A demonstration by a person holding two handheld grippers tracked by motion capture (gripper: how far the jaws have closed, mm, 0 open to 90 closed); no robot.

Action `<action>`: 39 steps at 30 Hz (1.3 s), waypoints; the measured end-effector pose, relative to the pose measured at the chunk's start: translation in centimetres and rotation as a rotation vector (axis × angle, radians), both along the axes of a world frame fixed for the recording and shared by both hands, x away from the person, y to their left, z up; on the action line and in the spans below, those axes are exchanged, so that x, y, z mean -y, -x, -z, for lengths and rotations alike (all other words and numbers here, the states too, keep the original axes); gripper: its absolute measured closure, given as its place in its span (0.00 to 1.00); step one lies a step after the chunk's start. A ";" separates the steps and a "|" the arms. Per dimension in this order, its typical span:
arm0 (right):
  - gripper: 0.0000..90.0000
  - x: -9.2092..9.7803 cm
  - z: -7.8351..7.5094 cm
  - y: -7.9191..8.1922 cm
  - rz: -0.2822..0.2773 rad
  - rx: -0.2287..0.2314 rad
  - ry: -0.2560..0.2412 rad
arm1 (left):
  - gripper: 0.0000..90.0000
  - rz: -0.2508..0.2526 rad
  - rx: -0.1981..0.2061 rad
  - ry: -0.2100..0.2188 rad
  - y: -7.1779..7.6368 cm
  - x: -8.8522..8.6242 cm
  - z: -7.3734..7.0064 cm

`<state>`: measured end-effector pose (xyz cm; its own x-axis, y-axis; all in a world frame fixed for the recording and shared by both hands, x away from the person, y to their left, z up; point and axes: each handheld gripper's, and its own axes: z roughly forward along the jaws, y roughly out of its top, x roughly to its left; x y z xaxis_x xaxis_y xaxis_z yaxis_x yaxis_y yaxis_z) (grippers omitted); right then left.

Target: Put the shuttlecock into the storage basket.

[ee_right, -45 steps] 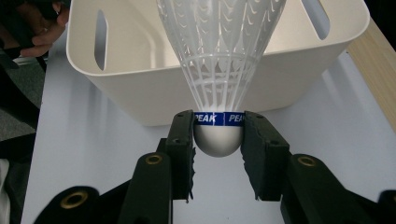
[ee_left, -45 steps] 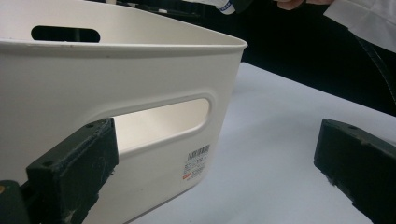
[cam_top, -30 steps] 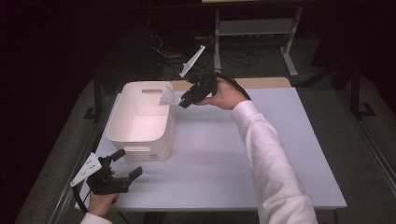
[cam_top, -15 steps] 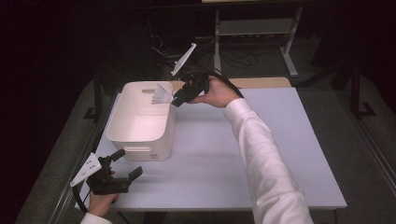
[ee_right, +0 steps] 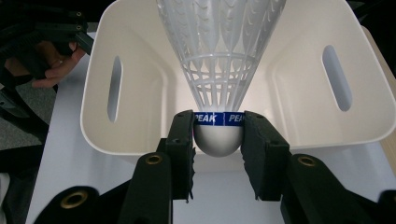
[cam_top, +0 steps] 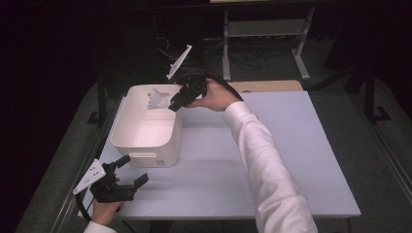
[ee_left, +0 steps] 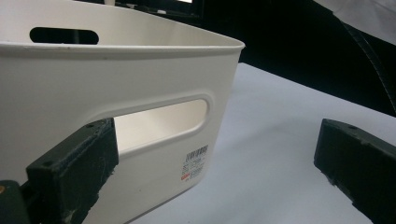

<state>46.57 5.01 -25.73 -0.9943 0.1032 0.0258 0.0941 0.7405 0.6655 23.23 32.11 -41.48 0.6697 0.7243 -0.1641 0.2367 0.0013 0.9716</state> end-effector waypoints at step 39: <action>0.71 -5.3 2.6 -0.1 -0.078 -0.047 0.019 | 0.00 -0.001 -0.005 0.006 0.0 0.0 0.0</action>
<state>46.69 10.36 -28.30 -0.9971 0.0264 0.0716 0.0666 0.7590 0.6477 23.18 32.09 -41.43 0.6681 0.7241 -0.1714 0.2413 0.0072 0.9704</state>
